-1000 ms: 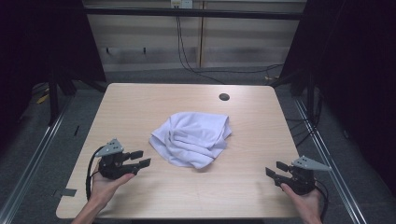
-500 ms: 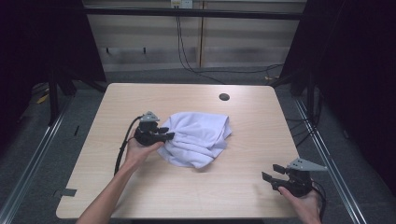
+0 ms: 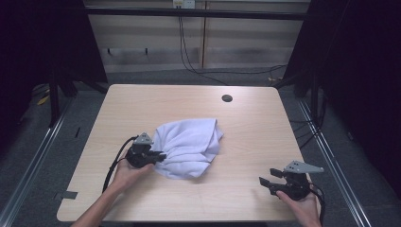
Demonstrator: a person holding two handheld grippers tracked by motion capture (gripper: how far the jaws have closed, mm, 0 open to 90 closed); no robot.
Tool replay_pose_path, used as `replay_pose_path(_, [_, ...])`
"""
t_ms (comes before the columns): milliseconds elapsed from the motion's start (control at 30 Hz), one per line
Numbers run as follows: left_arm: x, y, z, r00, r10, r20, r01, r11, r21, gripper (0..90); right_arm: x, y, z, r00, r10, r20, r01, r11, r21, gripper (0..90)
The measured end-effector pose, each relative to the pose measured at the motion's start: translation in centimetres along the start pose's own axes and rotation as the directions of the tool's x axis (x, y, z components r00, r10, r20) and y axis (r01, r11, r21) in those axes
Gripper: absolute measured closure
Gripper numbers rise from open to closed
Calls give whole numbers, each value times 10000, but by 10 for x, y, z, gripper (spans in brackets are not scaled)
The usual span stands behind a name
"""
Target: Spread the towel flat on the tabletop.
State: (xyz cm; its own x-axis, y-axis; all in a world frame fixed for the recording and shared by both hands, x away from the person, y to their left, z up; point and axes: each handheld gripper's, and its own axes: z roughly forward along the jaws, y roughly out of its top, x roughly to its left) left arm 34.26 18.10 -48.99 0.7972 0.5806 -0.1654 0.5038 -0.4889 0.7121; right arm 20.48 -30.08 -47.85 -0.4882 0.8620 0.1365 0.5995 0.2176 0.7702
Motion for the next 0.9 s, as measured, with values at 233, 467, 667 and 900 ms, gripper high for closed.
replay_pose_path(233, [-21,-21,-18,9990,18,439,-19,10000,20,799,8,2,5,9994,-87,-336,97,9995,292,382])
replay_pose_path(467, [-46,-33,-31,9953,20,964,-53,9994,340,783,13,5,4,9960,204,-866,-228,9994,-276,453])
replay_pose_path(667, [-55,-33,-45,9932,225,1138,-252,9994,226,674,17,7,7,9930,176,-1168,-204,9995,-227,507])
replay_pose_path(900, [-56,-4,-57,9909,540,1233,-423,9945,-959,616,28,23,18,9860,-351,-1631,306,9991,-302,598])
